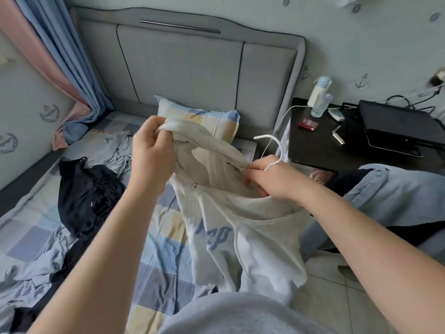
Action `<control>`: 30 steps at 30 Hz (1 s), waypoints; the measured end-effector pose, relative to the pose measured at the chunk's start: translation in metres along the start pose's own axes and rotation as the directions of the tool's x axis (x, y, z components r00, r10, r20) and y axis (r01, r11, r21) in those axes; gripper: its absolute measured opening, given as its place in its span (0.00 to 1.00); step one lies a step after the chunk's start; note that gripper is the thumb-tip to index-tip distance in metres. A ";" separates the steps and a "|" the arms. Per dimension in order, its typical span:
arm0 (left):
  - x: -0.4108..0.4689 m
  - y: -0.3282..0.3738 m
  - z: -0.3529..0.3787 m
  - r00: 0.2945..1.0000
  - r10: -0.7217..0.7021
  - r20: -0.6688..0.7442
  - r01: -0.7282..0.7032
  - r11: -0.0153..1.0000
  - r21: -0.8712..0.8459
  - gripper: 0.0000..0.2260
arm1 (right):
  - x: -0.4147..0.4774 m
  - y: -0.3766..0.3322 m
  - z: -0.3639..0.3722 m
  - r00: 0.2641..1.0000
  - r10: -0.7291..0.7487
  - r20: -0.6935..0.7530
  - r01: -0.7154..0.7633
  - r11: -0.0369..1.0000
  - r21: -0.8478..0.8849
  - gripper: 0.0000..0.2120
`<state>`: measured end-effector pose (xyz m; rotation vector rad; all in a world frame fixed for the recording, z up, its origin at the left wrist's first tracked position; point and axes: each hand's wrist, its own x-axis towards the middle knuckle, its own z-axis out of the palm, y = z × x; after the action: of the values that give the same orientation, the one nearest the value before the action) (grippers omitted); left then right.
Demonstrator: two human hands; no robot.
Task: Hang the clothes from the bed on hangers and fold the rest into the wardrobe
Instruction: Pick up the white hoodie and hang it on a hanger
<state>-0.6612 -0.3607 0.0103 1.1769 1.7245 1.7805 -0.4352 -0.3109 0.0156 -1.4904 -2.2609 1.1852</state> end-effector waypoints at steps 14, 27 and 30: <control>-0.026 0.003 0.022 0.963 0.144 0.227 -0.181 0.972 0.150 0.12 | -0.011 -0.028 0.002 0.988 -0.088 0.130 0.070 0.988 0.137 0.13; -0.021 -0.015 -0.001 0.790 0.184 0.585 -0.480 0.779 0.402 0.17 | -0.005 -0.026 -0.004 0.957 -0.289 -0.013 0.288 0.951 0.115 0.11; -0.032 -0.023 0.001 0.876 0.169 0.452 -0.378 0.823 0.424 0.10 | -0.007 -0.013 -0.012 0.960 -0.276 -0.056 0.281 0.938 0.202 0.04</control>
<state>-0.6481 -0.3807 -0.0216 1.9499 1.8800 1.1145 -0.4346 -0.3128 0.0349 -1.0624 -2.1616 1.2584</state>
